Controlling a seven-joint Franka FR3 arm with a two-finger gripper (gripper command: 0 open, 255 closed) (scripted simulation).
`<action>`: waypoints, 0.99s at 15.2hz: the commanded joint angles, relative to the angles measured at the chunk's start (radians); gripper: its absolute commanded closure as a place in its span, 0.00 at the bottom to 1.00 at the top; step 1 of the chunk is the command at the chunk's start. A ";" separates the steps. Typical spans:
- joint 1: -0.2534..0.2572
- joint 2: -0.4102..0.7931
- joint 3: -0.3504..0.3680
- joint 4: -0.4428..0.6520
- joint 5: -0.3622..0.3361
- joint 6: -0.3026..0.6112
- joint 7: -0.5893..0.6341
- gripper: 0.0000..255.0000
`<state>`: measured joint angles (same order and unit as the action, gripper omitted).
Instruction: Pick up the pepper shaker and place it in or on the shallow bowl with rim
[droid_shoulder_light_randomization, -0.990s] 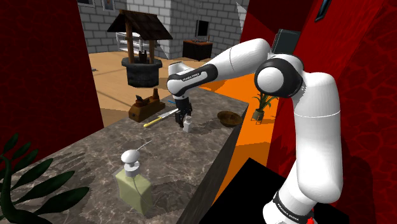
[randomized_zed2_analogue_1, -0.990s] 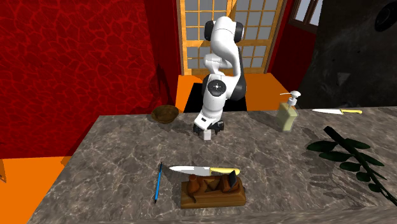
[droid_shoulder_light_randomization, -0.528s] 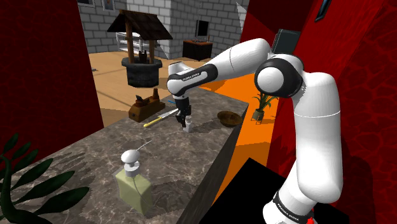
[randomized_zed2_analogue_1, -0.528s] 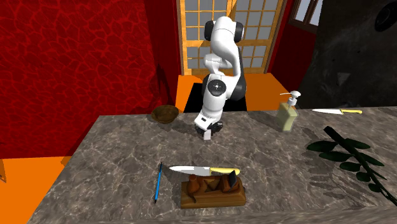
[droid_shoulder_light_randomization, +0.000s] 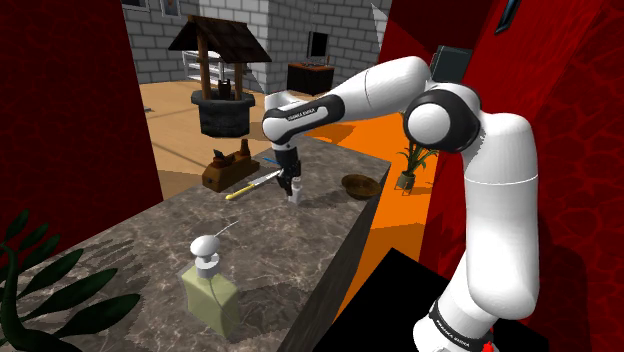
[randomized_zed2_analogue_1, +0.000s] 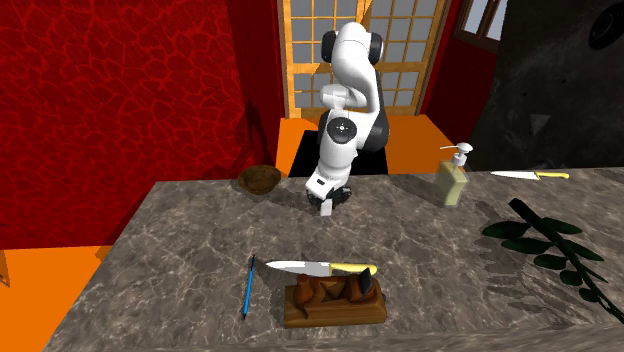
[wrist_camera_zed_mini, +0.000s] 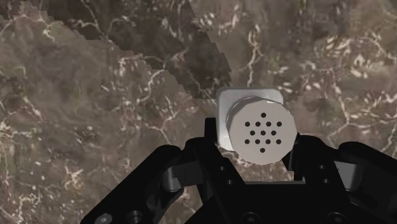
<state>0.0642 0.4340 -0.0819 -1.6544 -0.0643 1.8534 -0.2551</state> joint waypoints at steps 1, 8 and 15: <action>0.000 -0.012 -0.001 0.010 -0.001 -0.022 -0.002 1.00; 0.001 -0.041 -0.002 0.062 -0.001 -0.103 -0.008 1.00; 0.001 -0.062 -0.002 0.127 -0.002 -0.188 -0.013 1.00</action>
<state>0.0660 0.3728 -0.0839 -1.5408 -0.0665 1.6792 -0.2669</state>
